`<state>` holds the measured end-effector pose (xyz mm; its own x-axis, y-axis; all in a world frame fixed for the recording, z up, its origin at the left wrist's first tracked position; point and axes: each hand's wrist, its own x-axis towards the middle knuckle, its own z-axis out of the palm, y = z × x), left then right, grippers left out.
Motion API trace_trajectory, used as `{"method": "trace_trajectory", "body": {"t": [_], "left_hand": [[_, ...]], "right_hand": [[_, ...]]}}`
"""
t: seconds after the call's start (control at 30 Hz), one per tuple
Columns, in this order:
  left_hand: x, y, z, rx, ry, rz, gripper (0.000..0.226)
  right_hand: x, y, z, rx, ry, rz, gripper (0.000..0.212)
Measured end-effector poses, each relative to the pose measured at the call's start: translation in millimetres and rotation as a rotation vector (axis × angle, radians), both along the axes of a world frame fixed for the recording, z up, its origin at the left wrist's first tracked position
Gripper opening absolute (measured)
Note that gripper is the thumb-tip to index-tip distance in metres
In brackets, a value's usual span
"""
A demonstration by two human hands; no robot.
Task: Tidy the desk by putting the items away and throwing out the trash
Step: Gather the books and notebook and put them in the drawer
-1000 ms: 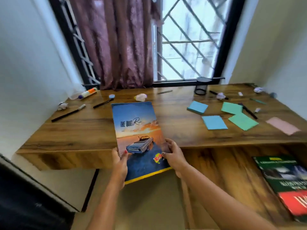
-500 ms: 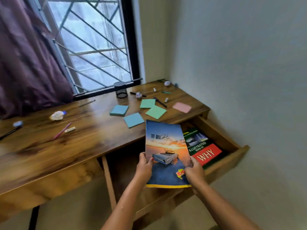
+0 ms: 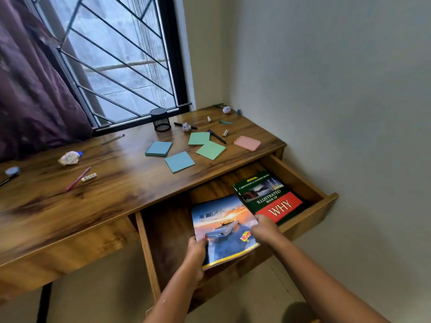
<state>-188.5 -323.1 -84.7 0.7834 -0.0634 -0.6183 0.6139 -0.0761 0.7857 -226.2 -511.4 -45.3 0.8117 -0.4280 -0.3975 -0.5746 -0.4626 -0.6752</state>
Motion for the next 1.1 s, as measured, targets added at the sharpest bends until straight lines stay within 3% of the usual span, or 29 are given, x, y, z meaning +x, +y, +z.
{"method": "trace_trajectory", "body": {"t": [0.23, 0.37, 0.53, 0.63, 0.83, 1.1], "left_hand": [[34.9, 7.8, -5.3, 0.062, -0.061, 0.116, 0.028], [53.0, 6.0, -13.6, 0.085, -0.069, 0.125, 0.03], [66.2, 6.3, -33.2, 0.128, -0.065, 0.069, 0.033], [71.0, -1.0, -41.1, 0.121, -0.04, 0.035, 0.036], [82.6, -20.3, -55.5, 0.135, -0.081, -0.067, 0.04], [89.1, -43.6, -57.1, 0.098, -0.108, -0.094, 0.044]], "right_hand": [[49.9, 9.6, -11.2, -0.09, 0.079, 0.118, 0.015], [65.8, 1.9, -19.7, -0.21, 0.175, 0.22, 0.034], [66.6, -17.5, -27.2, -0.595, 0.316, 0.303, 0.031], [65.7, -31.5, -36.5, -0.72, 0.369, 0.306, 0.042], [63.3, -46.0, -49.6, -0.77, 0.481, 0.276, 0.062], [80.7, -54.2, -46.7, -0.715, 0.455, 0.348, 0.074]]}}
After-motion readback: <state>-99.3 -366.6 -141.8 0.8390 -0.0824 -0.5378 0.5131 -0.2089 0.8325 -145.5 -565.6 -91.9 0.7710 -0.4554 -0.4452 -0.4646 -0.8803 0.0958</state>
